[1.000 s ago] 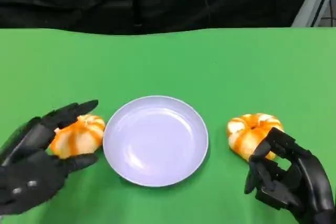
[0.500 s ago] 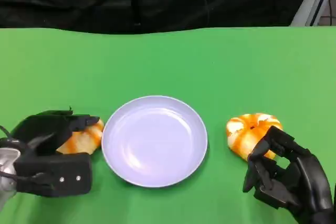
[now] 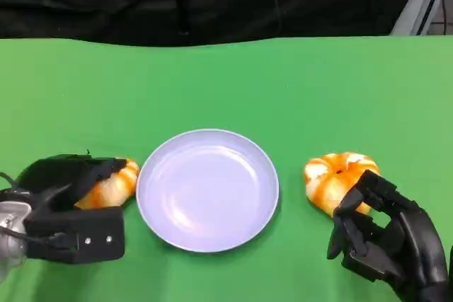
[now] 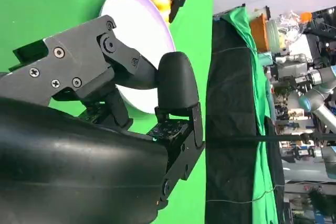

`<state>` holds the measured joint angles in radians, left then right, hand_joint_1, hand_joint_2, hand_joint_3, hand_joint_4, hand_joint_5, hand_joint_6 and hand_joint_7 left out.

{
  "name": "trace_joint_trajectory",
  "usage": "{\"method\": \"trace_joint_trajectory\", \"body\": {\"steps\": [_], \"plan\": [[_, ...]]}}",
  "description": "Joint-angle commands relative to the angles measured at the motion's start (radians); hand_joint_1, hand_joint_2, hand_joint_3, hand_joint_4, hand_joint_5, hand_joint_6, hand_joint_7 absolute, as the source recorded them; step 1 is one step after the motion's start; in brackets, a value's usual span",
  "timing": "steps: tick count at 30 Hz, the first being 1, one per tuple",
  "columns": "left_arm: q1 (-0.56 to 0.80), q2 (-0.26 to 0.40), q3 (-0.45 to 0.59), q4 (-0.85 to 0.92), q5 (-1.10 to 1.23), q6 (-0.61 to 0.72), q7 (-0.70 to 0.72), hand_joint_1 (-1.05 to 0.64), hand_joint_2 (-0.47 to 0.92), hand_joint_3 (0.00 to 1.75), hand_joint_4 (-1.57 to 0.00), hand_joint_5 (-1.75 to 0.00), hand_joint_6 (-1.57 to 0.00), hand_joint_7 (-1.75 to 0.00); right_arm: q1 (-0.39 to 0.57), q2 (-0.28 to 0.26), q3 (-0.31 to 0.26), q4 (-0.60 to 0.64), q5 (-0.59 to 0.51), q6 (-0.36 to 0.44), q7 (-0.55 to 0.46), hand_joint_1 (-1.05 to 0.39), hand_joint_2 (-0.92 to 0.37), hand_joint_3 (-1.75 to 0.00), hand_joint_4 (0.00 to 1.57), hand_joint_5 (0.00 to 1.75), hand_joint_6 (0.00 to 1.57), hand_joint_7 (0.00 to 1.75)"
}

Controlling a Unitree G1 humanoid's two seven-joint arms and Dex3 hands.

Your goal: Grasp the bread from the table and place it into the plate.

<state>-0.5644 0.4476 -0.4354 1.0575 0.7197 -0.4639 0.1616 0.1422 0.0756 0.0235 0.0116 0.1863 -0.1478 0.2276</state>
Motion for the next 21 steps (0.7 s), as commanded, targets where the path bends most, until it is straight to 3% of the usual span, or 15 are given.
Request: {"method": "trace_joint_trajectory", "body": {"steps": [1,4,5,7,8,9,11,12,13,14,17,21], "plan": [[0.014,0.011,-0.010,0.029,-0.013,-0.003,0.008,-0.88,0.92,0.28,-0.33,-0.05,-0.45,-0.02,0.006,-0.013,-0.003,-0.015,0.000,0.000,-0.002,-0.12,-0.67,-1.03,0.82,1.75,0.62,1.67],[0.022,0.004,-0.004,0.020,-0.032,0.004,0.007,-0.47,0.92,0.26,-0.51,-0.08,-0.56,-0.04,0.003,-0.011,-0.006,-0.006,0.004,-0.009,0.000,-0.12,-0.68,-1.03,0.82,1.75,0.62,1.67],[0.028,0.000,0.002,0.015,-0.042,0.008,0.006,-0.31,0.92,0.31,-0.65,-0.09,-0.66,-0.05,0.002,-0.011,-0.007,-0.002,0.005,-0.012,0.001,-0.11,-0.68,-1.03,0.82,1.75,0.62,1.67],[0.045,-0.008,0.024,-0.001,-0.082,-0.001,0.004,-0.17,0.92,0.34,-0.83,-0.12,-0.77,-0.07,0.003,-0.010,-0.006,-0.005,0.002,-0.007,-0.003,-0.11,-0.67,-1.03,0.83,1.75,0.62,1.67],[0.054,-0.011,0.037,-0.012,-0.105,-0.004,-0.002,-0.10,0.92,0.35,-0.90,-0.32,-0.91,-0.08,0.004,-0.010,-0.006,-0.010,0.002,-0.001,-0.006,-0.12,-0.67,-1.03,0.83,1.75,0.62,1.67],[0.063,-0.011,0.045,-0.027,-0.120,-0.004,-0.005,-0.06,0.92,0.38,-0.87,-0.64,-1.05,-0.07,0.005,-0.011,-0.005,-0.015,0.002,0.005,-0.007,-0.12,-0.67,-1.03,0.83,1.75,0.62,1.67],[0.075,-0.008,0.055,-0.055,-0.136,0.001,-0.009,-0.04,0.92,0.34,-0.88,-0.88,-1.19,-0.11,0.005,-0.010,-0.005,-0.018,0.002,0.007,-0.008,-0.12,-0.67,-1.04,0.83,1.75,0.62,1.67],[0.082,-0.005,0.060,-0.072,-0.143,0.003,-0.008,-0.04,0.92,0.26,-0.73,-1.38,-1.02,-0.61,0.004,-0.010,-0.005,-0.017,0.002,0.005,-0.008,-0.12,-0.67,-1.04,0.82,1.75,0.62,1.67],[0.088,-0.002,0.065,-0.086,-0.149,0.005,-0.009,-0.02,0.92,0.27,-0.69,-1.56,-0.78,-1.14,0.004,-0.009,-0.005,-0.016,0.003,0.003,-0.007,-0.12,-0.67,-1.04,0.82,1.75,0.63,1.67],[0.093,0.000,0.070,-0.099,-0.153,0.007,-0.007,-0.01,0.92,0.30,-0.66,-1.67,-0.59,-1.50,0.003,-0.009,-0.006,-0.014,0.006,0.001,-0.004,-0.12,-0.67,-1.04,0.82,1.75,0.63,1.67],[0.104,0.000,0.083,-0.127,-0.157,0.018,0.005,0.00,0.92,0.36,-0.65,-1.74,-0.49,-1.72,0.004,-0.012,-0.009,-0.012,0.009,0.002,-0.003,-0.12,-0.66,-1.04,0.83,1.75,0.63,1.66],[0.114,0.015,0.095,-0.176,-0.155,0.032,0.009,0.01,0.92,0.34,-0.62,-1.75,-0.45,-1.74,0.006,-0.018,-0.011,-0.016,0.014,0.009,0.005,-0.12,-0.66,-1.04,0.82,1.75,0.63,1.66]]}}
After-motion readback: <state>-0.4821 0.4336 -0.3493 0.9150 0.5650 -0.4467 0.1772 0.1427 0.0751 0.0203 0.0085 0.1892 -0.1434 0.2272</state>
